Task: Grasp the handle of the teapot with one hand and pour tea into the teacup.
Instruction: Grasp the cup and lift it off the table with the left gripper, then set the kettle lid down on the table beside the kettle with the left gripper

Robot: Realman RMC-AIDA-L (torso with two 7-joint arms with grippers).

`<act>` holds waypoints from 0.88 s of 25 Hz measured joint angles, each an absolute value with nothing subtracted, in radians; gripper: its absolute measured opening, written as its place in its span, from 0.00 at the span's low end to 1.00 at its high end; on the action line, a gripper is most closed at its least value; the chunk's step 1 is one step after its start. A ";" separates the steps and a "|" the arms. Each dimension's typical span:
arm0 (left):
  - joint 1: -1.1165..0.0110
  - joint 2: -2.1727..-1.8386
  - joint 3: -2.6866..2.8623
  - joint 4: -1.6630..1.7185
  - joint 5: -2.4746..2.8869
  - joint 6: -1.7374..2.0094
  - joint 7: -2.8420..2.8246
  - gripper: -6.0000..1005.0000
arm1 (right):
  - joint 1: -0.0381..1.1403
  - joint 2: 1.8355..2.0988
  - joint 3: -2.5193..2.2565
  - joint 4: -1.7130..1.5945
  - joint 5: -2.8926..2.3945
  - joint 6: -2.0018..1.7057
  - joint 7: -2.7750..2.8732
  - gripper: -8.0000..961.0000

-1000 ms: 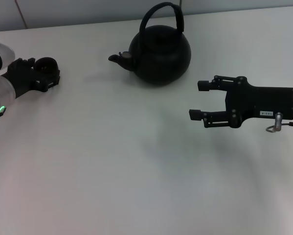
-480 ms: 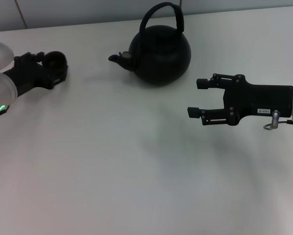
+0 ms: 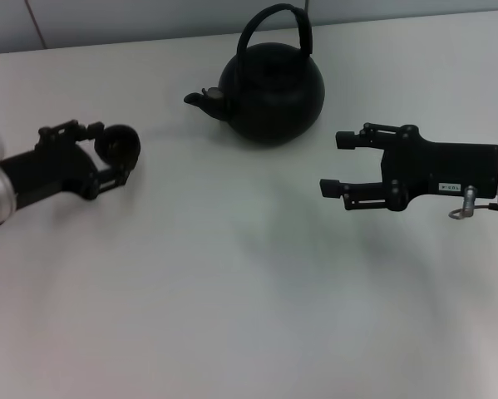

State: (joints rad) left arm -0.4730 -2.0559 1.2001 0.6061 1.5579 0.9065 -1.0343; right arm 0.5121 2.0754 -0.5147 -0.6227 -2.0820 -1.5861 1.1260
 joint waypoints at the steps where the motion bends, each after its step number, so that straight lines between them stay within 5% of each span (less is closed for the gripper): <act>1: -0.454 -2.053 1.202 0.622 1.558 0.932 -1.035 0.70 | 0.510 2.075 -0.514 -0.623 -2.082 -1.586 1.126 0.86; 8: -0.376 -2.038 1.210 0.685 1.558 1.115 -1.053 0.71 | 0.480 2.074 -0.506 -0.624 -2.038 -1.593 1.126 0.86; 22: -0.410 -2.074 1.293 0.660 1.623 1.136 -1.046 0.72 | 0.454 2.068 -0.498 -0.634 -2.027 -1.597 1.131 0.86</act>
